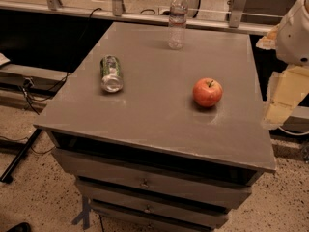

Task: Place green can upright

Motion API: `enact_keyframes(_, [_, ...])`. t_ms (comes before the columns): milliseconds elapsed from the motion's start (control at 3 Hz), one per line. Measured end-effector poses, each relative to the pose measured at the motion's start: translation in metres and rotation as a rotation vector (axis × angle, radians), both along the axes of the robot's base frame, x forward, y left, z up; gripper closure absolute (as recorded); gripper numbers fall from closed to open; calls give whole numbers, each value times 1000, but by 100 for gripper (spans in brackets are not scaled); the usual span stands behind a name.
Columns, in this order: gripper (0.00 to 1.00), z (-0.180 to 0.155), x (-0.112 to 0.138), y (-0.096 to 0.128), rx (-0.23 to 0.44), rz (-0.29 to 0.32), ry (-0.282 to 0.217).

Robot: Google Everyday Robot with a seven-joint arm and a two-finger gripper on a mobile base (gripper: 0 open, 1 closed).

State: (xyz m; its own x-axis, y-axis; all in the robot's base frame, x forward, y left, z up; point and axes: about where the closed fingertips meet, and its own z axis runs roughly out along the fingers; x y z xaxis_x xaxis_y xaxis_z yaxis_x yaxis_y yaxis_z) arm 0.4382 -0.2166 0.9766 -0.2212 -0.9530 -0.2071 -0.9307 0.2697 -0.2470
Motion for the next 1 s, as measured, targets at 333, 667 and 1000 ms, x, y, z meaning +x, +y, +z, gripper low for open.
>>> enact_keyframes(333, [0,0,0,0,0,0,0])
enact_keyframes(667, [0,-7,27,28,59,7,3])
enact_keyframes(1000, [0,-28,72,79,138,-16,16])
